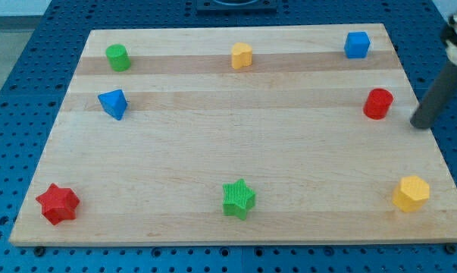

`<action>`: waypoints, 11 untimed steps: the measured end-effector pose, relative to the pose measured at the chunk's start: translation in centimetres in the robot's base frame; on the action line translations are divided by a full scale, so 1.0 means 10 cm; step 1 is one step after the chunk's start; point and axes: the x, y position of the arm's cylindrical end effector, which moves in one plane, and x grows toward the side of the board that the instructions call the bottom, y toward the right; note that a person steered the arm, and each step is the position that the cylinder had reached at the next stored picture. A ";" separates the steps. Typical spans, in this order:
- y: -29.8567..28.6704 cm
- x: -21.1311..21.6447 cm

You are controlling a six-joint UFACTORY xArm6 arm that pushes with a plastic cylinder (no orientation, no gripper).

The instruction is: Slide the red circle diagonally to the bottom left of the cube

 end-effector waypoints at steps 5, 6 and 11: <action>-0.88 -0.04; -1.29 -0.04; -0.80 -0.12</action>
